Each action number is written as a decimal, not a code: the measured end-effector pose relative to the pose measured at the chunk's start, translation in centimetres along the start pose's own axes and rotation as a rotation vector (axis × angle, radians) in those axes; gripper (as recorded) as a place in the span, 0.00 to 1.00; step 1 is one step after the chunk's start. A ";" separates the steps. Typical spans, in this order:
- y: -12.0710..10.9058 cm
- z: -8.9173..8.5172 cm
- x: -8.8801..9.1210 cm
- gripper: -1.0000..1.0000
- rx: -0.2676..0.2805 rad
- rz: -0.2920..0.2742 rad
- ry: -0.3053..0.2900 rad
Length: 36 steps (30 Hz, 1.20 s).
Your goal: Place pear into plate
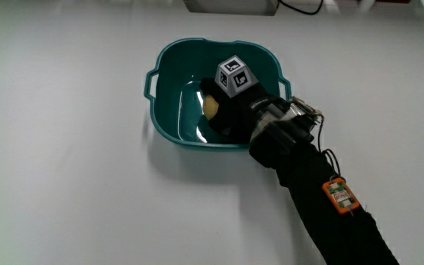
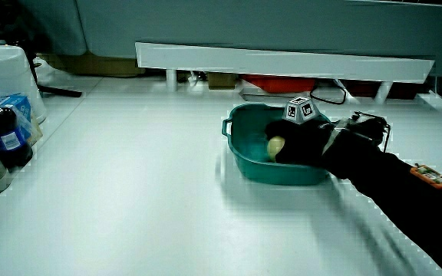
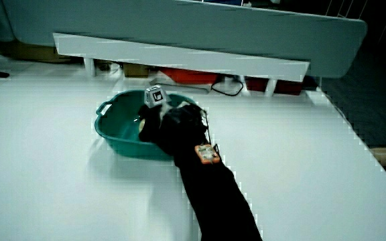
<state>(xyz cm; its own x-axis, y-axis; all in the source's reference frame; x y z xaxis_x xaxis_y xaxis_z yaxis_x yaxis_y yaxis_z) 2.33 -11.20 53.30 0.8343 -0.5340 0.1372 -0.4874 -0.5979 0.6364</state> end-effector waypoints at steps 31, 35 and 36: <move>-0.7 -0.1 2.3 0.09 -0.052 0.011 0.145; -0.9 -0.1 2.7 0.02 -0.047 0.010 0.162; -1.1 0.1 2.7 0.00 -0.030 0.023 0.169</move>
<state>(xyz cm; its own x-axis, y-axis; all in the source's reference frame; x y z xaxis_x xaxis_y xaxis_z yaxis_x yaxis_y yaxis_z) 5.06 -12.03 52.85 0.8558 -0.4377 0.2756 -0.5007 -0.5676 0.6535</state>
